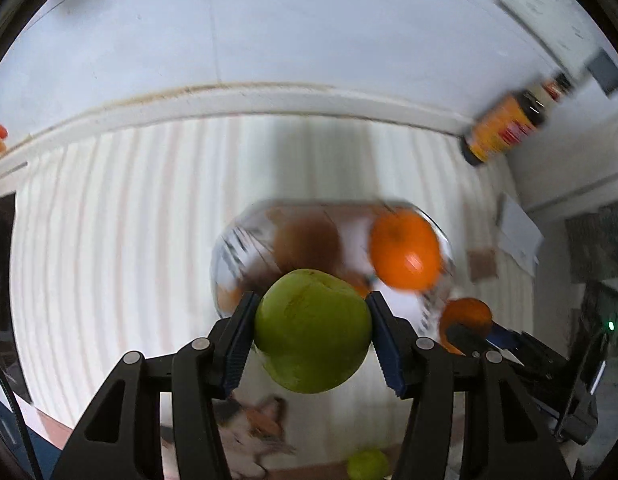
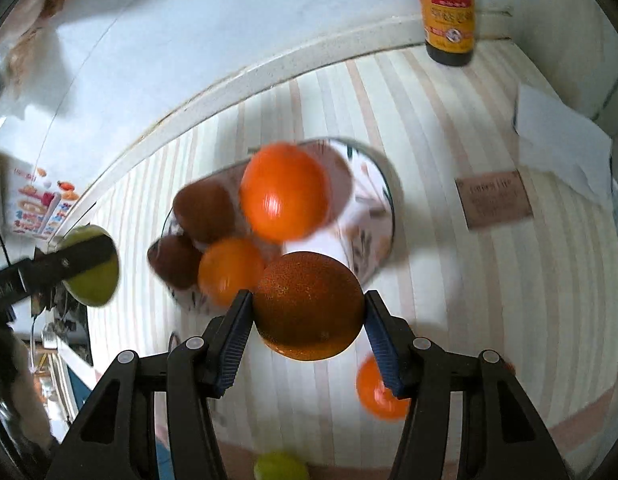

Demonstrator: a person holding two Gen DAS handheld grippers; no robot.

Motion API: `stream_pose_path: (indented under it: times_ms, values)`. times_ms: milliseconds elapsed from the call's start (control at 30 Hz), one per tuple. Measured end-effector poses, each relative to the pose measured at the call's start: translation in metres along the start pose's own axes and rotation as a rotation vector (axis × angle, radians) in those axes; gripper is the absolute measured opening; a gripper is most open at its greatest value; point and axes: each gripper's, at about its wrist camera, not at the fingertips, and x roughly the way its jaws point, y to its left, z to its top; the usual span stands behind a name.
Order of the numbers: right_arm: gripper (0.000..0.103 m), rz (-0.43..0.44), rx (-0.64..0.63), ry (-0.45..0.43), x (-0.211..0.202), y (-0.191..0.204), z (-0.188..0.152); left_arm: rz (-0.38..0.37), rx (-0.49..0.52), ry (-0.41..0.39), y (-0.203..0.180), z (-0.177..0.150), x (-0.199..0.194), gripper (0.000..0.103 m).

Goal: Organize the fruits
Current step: 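Place the green apple on the plate with the left tool while the right tool places the orange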

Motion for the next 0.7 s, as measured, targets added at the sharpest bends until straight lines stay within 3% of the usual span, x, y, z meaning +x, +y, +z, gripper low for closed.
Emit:
stream_pose_path:
  times_ms: [200,367,633,700]
  values:
    - [0.059,-0.023,-0.004,0.035,0.031,0.003,0.021,0.053,-0.048,0.089,0.031,0.040,0.054,0.052]
    - [0.059,-0.049,-0.017,0.070,0.051,0.002,0.024,0.057,-0.074,0.171,0.045,0.050,0.091,0.052]
    - [0.059,-0.047,0.001,0.104,0.067,-0.001,0.017,0.054,-0.091,0.204,0.045,0.051,0.106,0.052]
    - [0.064,-0.027,0.028,0.113,0.071,-0.003,0.018,0.043,-0.115,0.215,0.049,0.051,0.108,0.052]
